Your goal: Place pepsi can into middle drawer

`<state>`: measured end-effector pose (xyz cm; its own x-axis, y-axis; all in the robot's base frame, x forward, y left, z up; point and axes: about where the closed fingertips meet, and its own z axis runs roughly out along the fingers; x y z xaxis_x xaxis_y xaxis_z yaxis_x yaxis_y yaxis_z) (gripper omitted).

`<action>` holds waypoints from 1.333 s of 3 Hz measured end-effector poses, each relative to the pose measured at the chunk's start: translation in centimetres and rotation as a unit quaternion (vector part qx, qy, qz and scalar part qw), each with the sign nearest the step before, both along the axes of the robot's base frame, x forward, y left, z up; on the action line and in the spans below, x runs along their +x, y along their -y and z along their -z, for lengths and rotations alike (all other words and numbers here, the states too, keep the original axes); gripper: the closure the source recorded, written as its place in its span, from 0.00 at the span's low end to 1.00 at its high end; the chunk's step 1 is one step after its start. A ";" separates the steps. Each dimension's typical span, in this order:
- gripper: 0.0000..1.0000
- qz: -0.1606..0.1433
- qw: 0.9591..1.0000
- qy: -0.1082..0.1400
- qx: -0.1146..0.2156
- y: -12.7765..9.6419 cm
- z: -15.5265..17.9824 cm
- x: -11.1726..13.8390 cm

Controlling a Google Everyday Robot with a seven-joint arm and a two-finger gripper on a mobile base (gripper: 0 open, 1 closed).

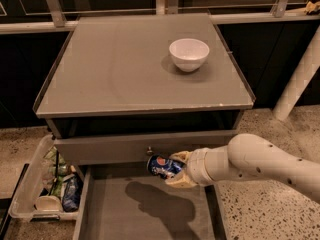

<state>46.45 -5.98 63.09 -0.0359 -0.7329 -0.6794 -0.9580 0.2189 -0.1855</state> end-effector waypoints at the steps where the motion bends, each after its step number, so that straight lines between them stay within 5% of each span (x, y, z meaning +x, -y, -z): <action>1: 1.00 -0.006 1.000 -0.014 0.007 -0.8 2.2 -0.5; 4: 1.00 0.008 0.994 -0.065 0.083 -1.0 16.6 -2.6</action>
Offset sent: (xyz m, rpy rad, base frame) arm -0.0268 0.0129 -0.1413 0.1827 0.1450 0.0218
